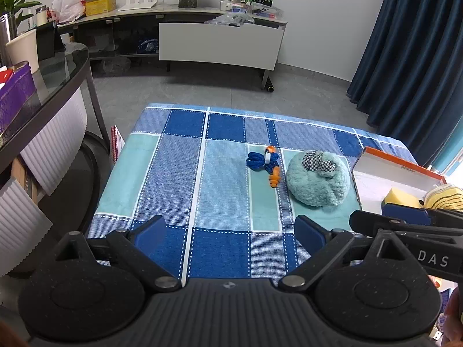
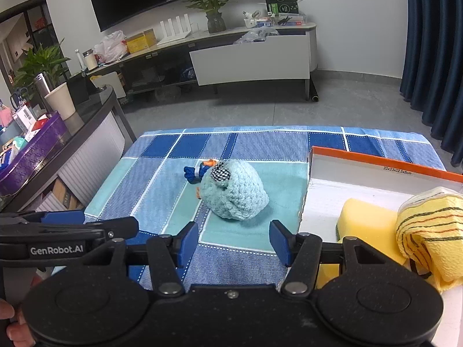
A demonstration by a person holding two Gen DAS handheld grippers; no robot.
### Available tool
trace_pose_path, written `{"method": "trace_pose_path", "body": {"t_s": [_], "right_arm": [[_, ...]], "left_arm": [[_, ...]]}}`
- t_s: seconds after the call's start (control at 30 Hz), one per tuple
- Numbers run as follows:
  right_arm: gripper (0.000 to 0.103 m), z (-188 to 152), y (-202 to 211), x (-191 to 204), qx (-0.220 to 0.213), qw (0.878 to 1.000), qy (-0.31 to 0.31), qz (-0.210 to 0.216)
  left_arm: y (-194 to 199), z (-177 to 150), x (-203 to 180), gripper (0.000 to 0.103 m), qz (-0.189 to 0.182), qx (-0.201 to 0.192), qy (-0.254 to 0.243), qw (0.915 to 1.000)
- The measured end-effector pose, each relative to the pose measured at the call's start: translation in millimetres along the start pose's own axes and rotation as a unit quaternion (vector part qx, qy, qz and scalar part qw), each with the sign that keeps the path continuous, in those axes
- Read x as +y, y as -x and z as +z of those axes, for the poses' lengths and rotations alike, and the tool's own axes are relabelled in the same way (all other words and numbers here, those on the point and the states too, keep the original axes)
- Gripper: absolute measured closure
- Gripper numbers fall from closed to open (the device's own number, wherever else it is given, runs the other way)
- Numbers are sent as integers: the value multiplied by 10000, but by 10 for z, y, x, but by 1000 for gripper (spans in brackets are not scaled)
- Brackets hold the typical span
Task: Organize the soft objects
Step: 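Move right tool toward light-blue knitted ball while left tool approaches blue toy, then grasp knitted ball with right gripper while left gripper grasps blue-orange toy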
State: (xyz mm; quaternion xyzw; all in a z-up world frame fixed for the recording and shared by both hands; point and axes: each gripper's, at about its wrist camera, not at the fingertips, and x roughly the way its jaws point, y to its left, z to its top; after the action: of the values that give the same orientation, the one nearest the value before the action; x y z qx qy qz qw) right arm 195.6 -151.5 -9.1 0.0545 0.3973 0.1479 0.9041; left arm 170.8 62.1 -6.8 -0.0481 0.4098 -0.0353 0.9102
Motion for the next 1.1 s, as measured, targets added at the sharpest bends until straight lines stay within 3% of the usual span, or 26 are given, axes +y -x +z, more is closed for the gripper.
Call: {"method": "trace_pose_path", "body": {"t_s": [0.23,0.73,0.87,1.1], "right_arm": [[27,87,-165,-17,64,10000,49,37],[18,347,-830,-24,383,9990,211,-38],[37,355,-864,-123,278,9996,28,94],[42,348,-577,-281,-133,9996,-237,65]], "left_arm": [[-61,6,51,5,34,32,44,10000],[-247,90,153,5,45,68,39,10000],[-333,139,123,5,38,60,20,10000],[-542,255,-38,5,-109,9,-125,9999]]}}
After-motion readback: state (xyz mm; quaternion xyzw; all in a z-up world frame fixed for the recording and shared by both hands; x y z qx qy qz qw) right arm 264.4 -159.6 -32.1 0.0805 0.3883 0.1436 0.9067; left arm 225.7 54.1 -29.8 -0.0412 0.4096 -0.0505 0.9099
